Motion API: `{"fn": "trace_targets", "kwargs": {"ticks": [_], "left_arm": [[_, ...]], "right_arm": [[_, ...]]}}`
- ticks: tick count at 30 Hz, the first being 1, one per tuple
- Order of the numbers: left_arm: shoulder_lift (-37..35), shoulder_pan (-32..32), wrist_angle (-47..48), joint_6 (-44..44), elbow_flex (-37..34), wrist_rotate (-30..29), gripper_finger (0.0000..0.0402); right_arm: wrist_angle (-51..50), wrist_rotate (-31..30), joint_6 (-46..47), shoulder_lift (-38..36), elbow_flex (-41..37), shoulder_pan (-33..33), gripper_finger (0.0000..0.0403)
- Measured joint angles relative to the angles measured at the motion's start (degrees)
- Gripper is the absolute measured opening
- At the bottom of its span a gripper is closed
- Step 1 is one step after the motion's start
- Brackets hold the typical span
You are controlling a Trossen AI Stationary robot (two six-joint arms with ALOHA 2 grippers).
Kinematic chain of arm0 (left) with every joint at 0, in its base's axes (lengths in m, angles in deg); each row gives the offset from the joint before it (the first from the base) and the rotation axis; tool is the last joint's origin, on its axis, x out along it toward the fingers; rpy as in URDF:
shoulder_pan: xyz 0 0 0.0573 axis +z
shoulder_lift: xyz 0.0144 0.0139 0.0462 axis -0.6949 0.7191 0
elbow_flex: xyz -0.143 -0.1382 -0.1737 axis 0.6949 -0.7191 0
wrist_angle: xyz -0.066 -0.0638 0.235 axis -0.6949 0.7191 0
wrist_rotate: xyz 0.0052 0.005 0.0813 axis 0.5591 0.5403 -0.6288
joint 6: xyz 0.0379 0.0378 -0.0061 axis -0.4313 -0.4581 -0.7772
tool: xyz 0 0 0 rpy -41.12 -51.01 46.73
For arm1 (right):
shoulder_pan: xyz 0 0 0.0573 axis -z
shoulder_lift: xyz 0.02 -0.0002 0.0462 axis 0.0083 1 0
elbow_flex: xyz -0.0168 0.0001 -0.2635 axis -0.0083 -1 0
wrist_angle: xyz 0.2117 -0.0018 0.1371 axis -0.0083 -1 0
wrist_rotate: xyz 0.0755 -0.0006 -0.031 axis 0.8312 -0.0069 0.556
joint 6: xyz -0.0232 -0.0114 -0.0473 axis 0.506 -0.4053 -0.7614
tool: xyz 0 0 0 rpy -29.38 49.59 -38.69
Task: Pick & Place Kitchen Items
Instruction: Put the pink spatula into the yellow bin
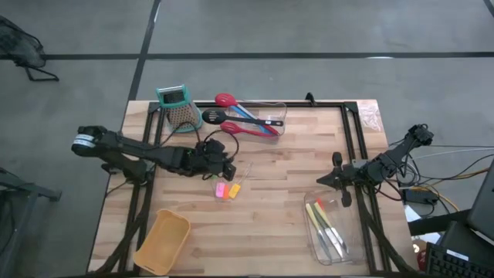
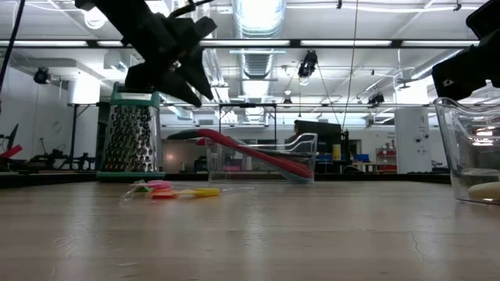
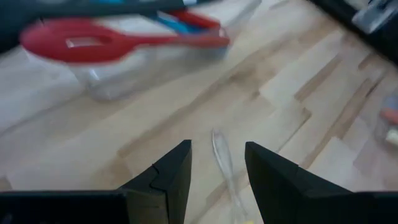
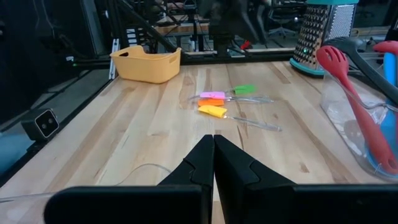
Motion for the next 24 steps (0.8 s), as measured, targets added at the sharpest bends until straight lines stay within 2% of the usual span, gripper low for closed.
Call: {"fn": "trace_targets", "kwargs": {"ticks": [6, 12, 14, 18, 24], "left_arm": [[7.8, -0.4, 1.8, 1.0, -0.2, -0.3, 0.0156], [13.9, -0.3, 9.9, 9.8, -0.2, -1.3, 0.0156], [14.9, -0.4, 10.7, 13.1, -0.2, -1.2, 0.0156], [16.4, -0.9, 9.3, 14.5, -0.2, -0.7, 0.0162], [16.5, -1.7, 8.0, 15.2, 0.0, 0.2, 0.0201]], "right_arm": [[0.0, 0.0, 0.0, 0.0, 0.0, 0.0, 0.0008], [0.0, 0.0, 0.0, 0.0, 0.0, 0.0, 0.0008], [0.0, 0.0, 0.0, 0.0, 0.0, 0.0, 0.0008], [0.0, 0.0, 0.0, 0.0, 0.0, 0.0, 0.0008], [0.0, 0.0, 0.0, 0.0, 0.0, 0.0, 0.0008]]}}
